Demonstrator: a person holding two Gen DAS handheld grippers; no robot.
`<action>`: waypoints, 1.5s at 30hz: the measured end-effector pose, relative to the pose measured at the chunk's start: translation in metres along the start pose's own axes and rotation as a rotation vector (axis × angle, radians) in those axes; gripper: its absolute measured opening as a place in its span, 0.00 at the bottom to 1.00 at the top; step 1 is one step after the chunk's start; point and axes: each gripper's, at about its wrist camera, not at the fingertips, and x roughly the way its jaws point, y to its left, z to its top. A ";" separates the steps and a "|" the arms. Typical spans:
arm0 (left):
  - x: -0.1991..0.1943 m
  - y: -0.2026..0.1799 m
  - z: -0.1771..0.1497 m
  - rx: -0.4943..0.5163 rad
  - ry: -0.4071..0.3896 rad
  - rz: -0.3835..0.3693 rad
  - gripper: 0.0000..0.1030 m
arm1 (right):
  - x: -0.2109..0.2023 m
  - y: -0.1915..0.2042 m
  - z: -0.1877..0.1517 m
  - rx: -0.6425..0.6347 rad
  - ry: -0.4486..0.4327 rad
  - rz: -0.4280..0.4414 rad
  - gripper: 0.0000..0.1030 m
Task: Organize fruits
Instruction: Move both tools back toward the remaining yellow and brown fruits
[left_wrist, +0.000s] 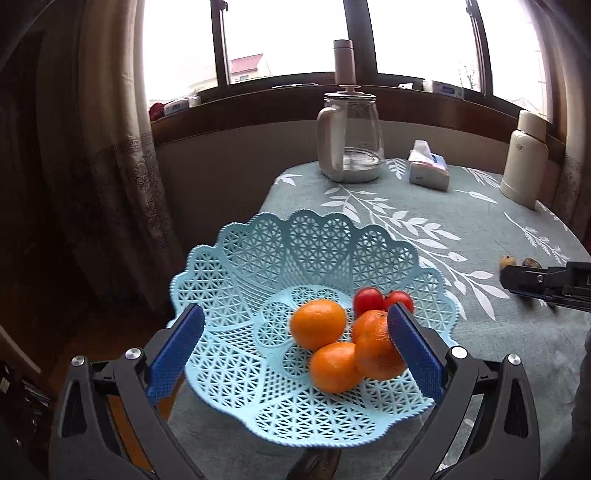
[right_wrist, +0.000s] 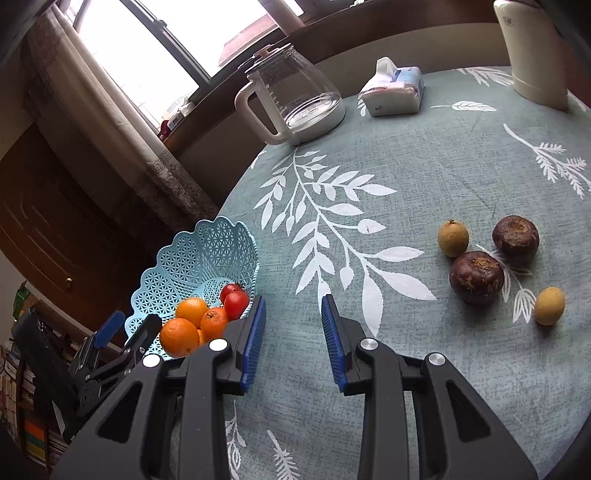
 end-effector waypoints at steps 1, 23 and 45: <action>0.005 0.008 0.000 -0.008 0.011 0.050 0.98 | -0.001 -0.001 0.000 0.002 -0.001 0.000 0.31; 0.000 -0.026 -0.008 0.008 0.058 -0.152 0.98 | -0.011 -0.030 -0.005 0.063 -0.018 -0.019 0.31; -0.017 -0.030 -0.004 0.005 0.022 -0.185 0.98 | -0.064 -0.136 0.005 0.301 -0.155 -0.128 0.31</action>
